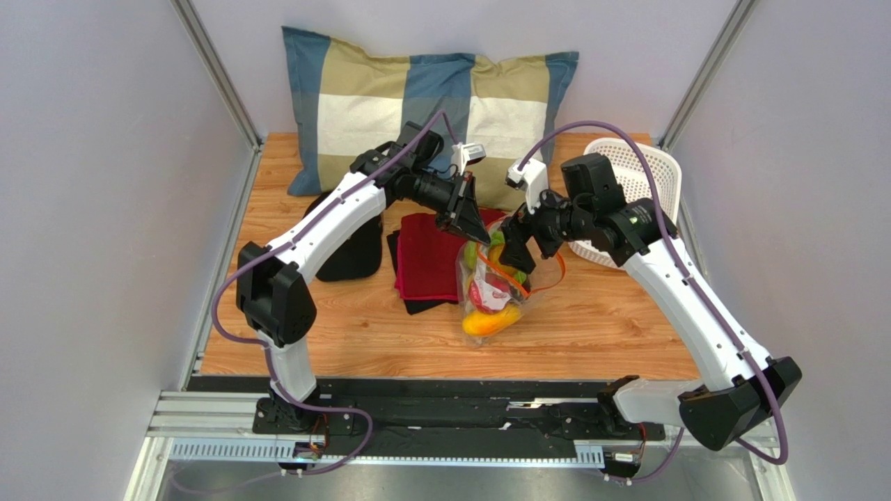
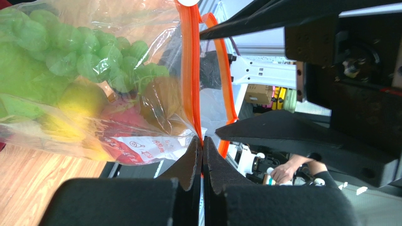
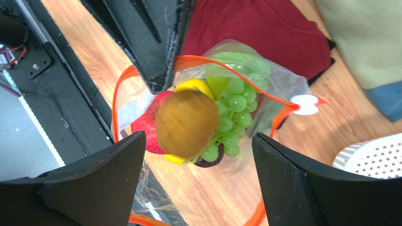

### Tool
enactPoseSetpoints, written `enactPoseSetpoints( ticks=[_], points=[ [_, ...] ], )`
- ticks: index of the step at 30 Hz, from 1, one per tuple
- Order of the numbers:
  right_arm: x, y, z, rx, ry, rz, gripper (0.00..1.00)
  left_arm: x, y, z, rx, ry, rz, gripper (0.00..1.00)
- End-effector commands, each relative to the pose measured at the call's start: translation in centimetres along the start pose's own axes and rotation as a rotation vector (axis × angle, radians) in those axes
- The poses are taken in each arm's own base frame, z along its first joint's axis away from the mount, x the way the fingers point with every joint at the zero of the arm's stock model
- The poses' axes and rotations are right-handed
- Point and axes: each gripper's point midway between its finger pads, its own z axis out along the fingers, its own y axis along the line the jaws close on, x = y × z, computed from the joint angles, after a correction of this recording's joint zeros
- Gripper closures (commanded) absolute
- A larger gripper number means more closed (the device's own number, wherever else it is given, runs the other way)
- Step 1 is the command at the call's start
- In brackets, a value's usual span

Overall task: Place the food in the zip-top bag and seal the zipper
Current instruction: Place the fake fruit in the zipper food storage bag.

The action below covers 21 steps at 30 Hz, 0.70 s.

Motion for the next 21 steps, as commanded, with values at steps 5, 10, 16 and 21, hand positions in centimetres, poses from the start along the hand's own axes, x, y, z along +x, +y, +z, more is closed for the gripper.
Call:
enactPoseSetpoints(
  ticks=[5,10,16,21],
  points=[
    [-1.0,-4.0,-5.1,0.218,-0.073,0.094,0.19,0.2,-2.5,-1.5,0.036,-0.032,0.091,1.00],
    [3.5,-4.6,-4.4,0.185,0.041,0.259,0.25,0.5,-2.2,-1.5,0.028,-0.027,0.088,1.00],
    [6.2,-2.7,-3.2,0.059,0.103,0.373,0.50,1.0,-2.0,-1.7,0.004,-0.026,0.095,1.00],
    [5.0,1.3,-4.2,-0.117,0.050,0.448,1.00,1.9,-1.4,-2.2,-0.055,-0.021,0.118,1.00]
  ],
)
